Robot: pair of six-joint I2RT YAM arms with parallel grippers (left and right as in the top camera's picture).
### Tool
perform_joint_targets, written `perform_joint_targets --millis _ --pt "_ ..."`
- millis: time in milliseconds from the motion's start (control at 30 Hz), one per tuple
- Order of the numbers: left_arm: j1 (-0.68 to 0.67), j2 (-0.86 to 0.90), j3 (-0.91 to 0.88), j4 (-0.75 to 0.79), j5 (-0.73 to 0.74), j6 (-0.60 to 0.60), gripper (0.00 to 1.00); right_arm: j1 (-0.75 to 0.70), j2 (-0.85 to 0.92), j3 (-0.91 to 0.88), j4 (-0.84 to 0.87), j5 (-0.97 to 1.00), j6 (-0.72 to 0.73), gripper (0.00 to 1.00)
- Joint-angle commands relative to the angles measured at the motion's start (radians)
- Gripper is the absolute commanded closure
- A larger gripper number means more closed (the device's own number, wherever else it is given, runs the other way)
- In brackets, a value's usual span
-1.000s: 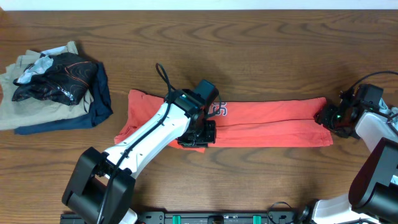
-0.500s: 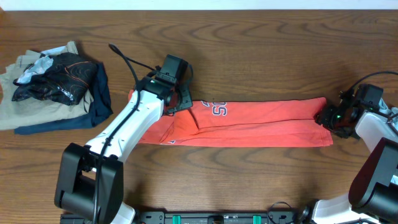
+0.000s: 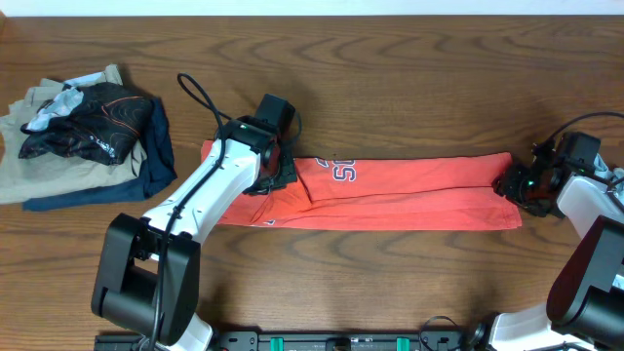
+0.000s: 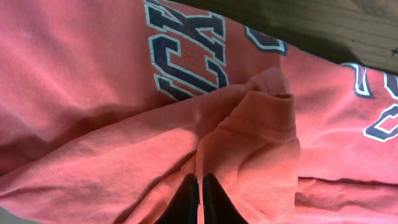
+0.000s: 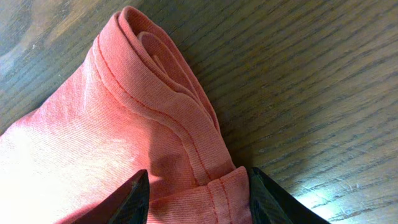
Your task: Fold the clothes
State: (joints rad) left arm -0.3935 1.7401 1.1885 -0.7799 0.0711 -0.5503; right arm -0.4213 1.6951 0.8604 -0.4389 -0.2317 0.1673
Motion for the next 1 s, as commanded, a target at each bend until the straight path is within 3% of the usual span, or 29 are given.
perform_joint_targets --millis 0,167,233,333,400,467,567,700,967 --pt "0.002 0.005 -0.021 0.006 -0.013 -0.002 0.94 0.002 0.007 -0.005 -0.007 0.007 -0.008 0.52" --pt "0.002 0.005 -0.101 0.113 -0.012 -0.002 0.94 0.002 0.006 -0.004 -0.019 0.018 -0.008 0.55" --pt "0.002 0.005 -0.148 0.179 -0.013 -0.001 0.92 0.002 0.003 0.002 -0.025 0.017 -0.029 0.5" --pt "0.003 0.005 -0.202 0.257 -0.013 0.014 0.87 0.002 -0.011 0.037 -0.075 0.014 -0.067 0.46" --pt "0.004 0.005 -0.227 0.307 -0.029 0.026 0.75 0.002 -0.03 0.075 -0.127 0.021 -0.08 0.46" --pt "0.005 0.005 -0.235 0.335 -0.074 0.026 0.69 0.002 -0.046 0.114 -0.18 0.047 -0.09 0.42" --pt "0.02 0.005 -0.23 0.352 -0.106 0.037 0.55 0.002 -0.062 0.167 -0.267 0.116 -0.137 0.34" --pt "0.07 -0.008 -0.202 0.31 -0.102 0.04 0.45 0.001 -0.062 0.175 -0.321 0.204 -0.151 0.28" --pt "0.21 -0.062 -0.191 0.273 -0.102 0.045 0.4 0.001 -0.061 0.165 -0.351 0.206 -0.165 0.29"
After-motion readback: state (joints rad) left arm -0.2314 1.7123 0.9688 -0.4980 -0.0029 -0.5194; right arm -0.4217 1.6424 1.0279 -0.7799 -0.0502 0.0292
